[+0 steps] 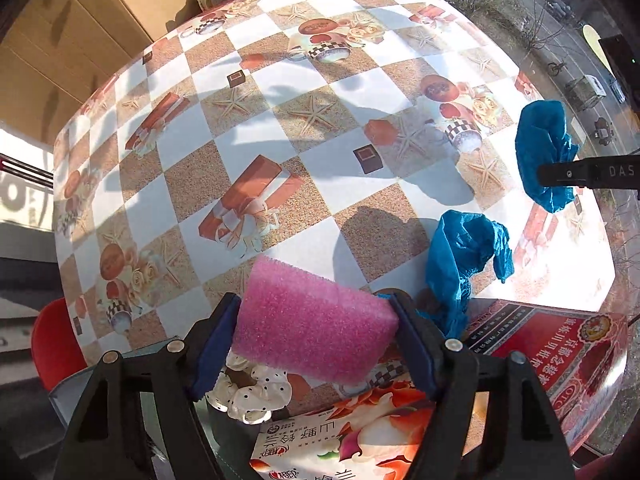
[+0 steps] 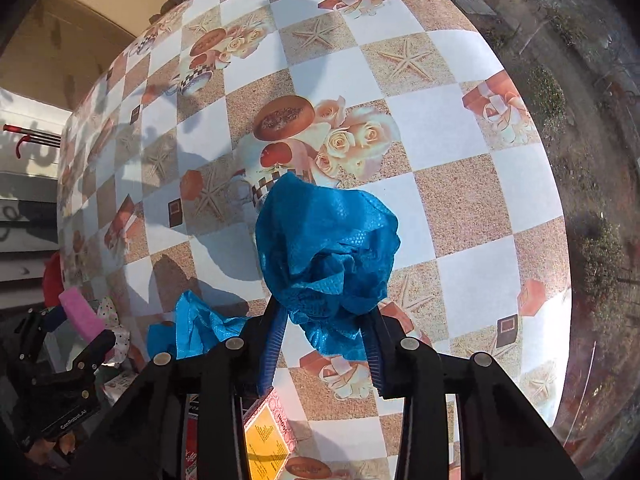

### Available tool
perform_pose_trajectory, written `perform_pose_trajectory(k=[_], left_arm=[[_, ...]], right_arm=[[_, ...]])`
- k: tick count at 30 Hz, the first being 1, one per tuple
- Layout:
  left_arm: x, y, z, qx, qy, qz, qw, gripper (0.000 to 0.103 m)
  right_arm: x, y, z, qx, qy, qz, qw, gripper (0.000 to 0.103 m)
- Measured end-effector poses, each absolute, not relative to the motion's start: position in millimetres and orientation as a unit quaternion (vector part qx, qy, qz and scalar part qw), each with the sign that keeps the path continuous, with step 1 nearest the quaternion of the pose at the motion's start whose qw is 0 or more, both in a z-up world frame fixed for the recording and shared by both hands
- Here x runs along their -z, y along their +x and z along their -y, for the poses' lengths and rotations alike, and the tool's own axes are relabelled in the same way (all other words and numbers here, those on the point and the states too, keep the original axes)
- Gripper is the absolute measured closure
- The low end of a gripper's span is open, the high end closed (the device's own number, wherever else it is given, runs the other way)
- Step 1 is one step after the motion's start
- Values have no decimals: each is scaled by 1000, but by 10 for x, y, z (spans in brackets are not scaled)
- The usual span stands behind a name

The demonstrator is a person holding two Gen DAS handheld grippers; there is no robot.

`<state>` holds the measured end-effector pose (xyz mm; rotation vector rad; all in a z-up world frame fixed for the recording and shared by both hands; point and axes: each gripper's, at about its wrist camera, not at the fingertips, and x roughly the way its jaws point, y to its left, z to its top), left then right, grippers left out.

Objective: Organize soft objects
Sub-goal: 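Grasp the pink sponge with the left tool while the right tool grasps a blue glove, then carry the pink sponge and blue glove into the white box and open both tools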

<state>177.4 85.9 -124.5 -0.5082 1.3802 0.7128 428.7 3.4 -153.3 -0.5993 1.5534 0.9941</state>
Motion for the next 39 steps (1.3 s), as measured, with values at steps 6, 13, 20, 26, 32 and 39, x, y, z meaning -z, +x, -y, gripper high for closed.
perform_pose_trajectory(k=[6,13,20,26,32,39], left_arm=[[960,1603,-526,-314,-227,-591,707,25],[698,1286,-118,-304,-225,-572,728,25],[432,911,162,-300,-223,-546,750,25],[304,461,300,-323,-218,-531,753,25],[227,-46,321,-366,-230,-514,741,25],[144,-705,408,-424,-259,-490,716,25]], right_arm=[[1391,4184,333,-408,-225,-667,581,65],[1258,3776,917,-387,-223,-675,587,65],[1127,3249,1447,-386,-231,-687,570,65],[994,2591,1576,-432,-267,-675,535,65],[706,2035,1245,-502,-316,-618,516,65],[277,1360,603,-587,-348,-547,486,65]])
